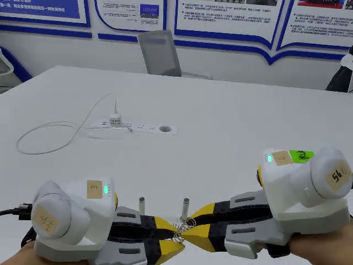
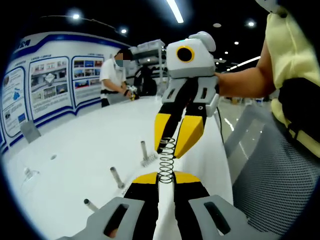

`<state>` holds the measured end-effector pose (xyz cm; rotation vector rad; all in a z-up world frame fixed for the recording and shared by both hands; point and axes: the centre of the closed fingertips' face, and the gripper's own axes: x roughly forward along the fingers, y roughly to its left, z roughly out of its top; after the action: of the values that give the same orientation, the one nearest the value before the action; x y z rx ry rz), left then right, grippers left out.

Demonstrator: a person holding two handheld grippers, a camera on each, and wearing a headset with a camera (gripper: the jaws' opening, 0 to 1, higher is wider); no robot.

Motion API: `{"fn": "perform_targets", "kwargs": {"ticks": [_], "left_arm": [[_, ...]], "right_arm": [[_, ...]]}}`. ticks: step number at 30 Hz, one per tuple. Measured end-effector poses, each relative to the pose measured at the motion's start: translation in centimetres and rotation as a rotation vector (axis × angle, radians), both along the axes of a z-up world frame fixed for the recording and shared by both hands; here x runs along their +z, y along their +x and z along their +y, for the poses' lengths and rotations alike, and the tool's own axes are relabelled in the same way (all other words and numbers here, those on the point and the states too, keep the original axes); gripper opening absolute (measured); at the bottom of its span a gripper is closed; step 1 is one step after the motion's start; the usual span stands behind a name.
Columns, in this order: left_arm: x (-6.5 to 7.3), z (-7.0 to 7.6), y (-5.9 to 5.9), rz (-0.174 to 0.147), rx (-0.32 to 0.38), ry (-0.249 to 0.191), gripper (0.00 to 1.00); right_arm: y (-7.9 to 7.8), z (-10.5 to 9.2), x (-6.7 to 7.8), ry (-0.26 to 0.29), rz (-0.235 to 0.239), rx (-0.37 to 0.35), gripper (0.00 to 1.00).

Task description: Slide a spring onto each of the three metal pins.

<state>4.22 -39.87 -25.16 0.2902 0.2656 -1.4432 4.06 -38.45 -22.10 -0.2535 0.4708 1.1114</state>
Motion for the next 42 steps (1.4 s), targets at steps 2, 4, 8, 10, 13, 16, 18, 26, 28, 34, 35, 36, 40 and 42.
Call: {"fn": "perform_targets", "kwargs": {"ticks": [2,4,8,10,13,16,18,26,28,34,35,36,40,42], "left_arm": [[0.1,-0.1,0.0,0.007,0.005,-0.008,0.09],[0.2,-0.1,0.0,0.015,0.01,-0.018,0.09],[0.2,-0.1,0.0,0.022,0.015,-0.023,0.09],[0.2,-0.1,-0.1,0.029,0.014,-0.024,0.09],[0.2,-0.1,-0.2,0.039,0.015,-0.027,0.09],[0.2,-0.2,-0.3,0.045,0.017,-0.029,0.09],[0.2,-0.3,-0.3,0.049,0.018,-0.033,0.1],[0.1,-0.6,-0.4,0.056,0.018,-0.034,0.1],[0.0,-0.6,-0.4,0.057,0.019,-0.033,0.1],[0.0,-0.3,0.1,0.043,0.035,-0.035,0.1],[0.1,-0.2,0.3,0.035,0.043,-0.04,0.1],[0.1,-0.2,0.4,0.038,0.045,-0.042,0.1],[0.4,0.1,0.9,0.031,0.068,-0.059,0.13],[0.6,0.4,1.1,0.032,0.082,-0.071,0.15]], "right_arm": [[0.0,0.1,0.1,-0.002,-0.01,0.004,0.12],[0.1,0.2,0.3,0.0,-0.015,0.005,0.12],[0.1,0.3,0.4,-0.002,-0.019,0.005,0.12],[0.1,0.4,0.4,0.0,-0.02,0.005,0.12],[0.2,0.6,0.4,0.002,-0.022,0.006,0.12],[0.2,0.7,0.4,0.0,-0.025,0.01,0.12],[0.2,0.8,0.5,0.0,-0.027,0.01,0.12],[0.3,0.9,0.4,-0.001,-0.027,0.007,0.12],[0.3,0.9,0.3,-0.002,-0.027,0.007,0.12],[0.7,1.0,0.2,0.008,-0.016,-0.004,0.12],[0.8,1.0,0.3,0.01,-0.018,-0.007,0.12],[0.9,1.1,0.3,0.013,-0.018,-0.007,0.12],[1.3,1.3,0.3,0.013,-0.02,-0.009,0.12],[1.3,1.4,0.2,0.013,-0.02,-0.007,0.12]]}}
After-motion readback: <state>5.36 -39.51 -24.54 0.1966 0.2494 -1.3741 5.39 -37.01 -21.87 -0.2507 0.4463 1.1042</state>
